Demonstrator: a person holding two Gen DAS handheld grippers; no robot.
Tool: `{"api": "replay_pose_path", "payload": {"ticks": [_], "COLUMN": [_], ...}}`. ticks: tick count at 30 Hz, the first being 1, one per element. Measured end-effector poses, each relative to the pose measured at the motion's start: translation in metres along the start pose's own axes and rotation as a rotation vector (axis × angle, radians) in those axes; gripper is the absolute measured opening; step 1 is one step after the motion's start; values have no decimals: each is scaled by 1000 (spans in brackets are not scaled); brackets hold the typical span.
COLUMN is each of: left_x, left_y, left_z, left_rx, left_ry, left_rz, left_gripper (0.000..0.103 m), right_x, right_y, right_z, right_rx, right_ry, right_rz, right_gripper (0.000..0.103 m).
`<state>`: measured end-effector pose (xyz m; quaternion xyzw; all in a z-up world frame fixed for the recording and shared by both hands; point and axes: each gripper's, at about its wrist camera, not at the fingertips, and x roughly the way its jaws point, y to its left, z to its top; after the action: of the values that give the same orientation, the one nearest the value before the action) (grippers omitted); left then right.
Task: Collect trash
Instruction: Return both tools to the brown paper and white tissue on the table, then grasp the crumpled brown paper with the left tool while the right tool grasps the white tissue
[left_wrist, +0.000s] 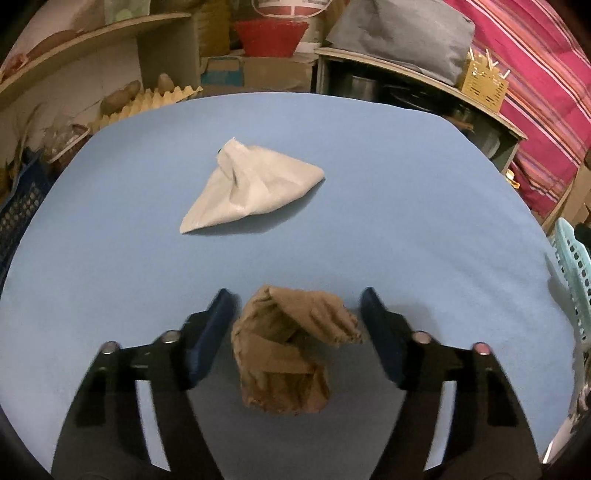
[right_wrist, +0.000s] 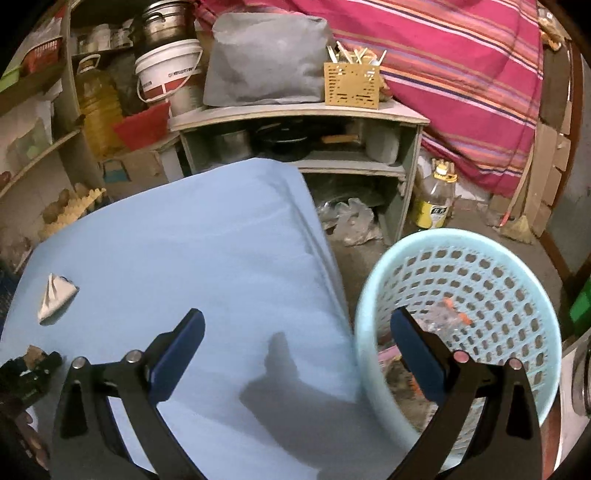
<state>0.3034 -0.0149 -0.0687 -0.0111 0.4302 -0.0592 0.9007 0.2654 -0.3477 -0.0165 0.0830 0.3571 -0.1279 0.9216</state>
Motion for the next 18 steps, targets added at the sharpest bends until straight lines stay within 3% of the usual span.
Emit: {"api": "replay_pose_path", "payload": {"ticks": [2, 9, 18], "left_x": [0, -2, -26], "left_y": [1, 14, 40], "left_z": [2, 6, 18], "left_rx": [3, -32, 29], "left_ry": [-5, -25, -123], "left_rz": [-9, -70, -5], "left_gripper": [55, 52, 52], "right_x": [2, 5, 2], "right_y": [8, 46, 108], "right_z": [0, -1, -6], "right_rx": [-8, -99, -216], "right_ry": [-3, -25, -76], "right_rz": [-8, -54, -31], "right_gripper": [98, 98, 98]}}
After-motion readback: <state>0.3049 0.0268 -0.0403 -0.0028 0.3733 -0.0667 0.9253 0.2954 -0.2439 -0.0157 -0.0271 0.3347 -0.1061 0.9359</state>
